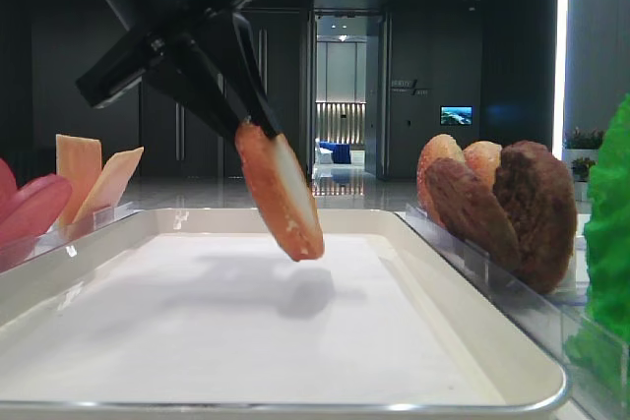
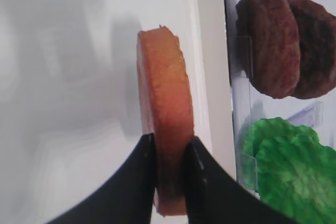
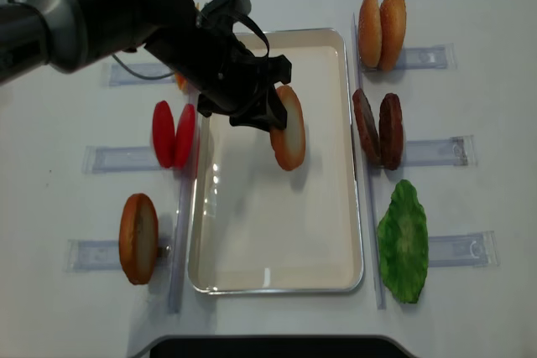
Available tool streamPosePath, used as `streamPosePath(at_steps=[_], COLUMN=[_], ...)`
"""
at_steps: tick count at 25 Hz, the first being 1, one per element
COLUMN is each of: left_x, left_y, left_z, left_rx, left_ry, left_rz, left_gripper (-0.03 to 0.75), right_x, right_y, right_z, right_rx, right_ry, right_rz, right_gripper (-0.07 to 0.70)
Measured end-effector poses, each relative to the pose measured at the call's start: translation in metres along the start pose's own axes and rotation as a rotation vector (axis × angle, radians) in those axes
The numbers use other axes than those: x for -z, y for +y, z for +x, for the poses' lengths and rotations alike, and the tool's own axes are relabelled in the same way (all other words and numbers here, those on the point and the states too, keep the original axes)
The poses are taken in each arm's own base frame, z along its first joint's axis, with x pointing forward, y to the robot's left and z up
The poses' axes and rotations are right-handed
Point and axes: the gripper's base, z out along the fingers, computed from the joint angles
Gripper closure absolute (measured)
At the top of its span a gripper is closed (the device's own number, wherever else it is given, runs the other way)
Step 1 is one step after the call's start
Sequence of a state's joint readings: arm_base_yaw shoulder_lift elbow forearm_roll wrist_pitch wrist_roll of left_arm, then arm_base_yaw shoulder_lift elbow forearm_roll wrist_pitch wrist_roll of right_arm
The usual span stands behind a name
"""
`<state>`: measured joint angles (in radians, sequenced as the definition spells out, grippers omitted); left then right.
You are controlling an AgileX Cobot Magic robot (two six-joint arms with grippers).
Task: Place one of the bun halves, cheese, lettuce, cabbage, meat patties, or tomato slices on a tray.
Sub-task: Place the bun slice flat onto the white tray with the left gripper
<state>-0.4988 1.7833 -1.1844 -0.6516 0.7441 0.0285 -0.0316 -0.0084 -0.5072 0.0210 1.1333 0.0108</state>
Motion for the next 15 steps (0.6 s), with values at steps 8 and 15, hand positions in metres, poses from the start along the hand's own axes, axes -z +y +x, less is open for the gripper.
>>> streamPosePath(at_steps=[8, 15], left_x=[-0.019, -0.025], left_y=[0.008, 0.011], left_z=[-0.002, -0.002], left_rx=[-0.003, 0.002], left_ry=[0.022, 0.034], left_rz=[-0.001, -0.008], left_gripper=[0.595, 0.596], right_x=[0.0, 0.0], right_y=[0.0, 0.0], right_z=[0.0, 0.0], right_rx=[0.0, 0.0], right_ry=[0.0, 0.0], right_rz=[0.0, 0.0], right_gripper=[0.16, 0.16])
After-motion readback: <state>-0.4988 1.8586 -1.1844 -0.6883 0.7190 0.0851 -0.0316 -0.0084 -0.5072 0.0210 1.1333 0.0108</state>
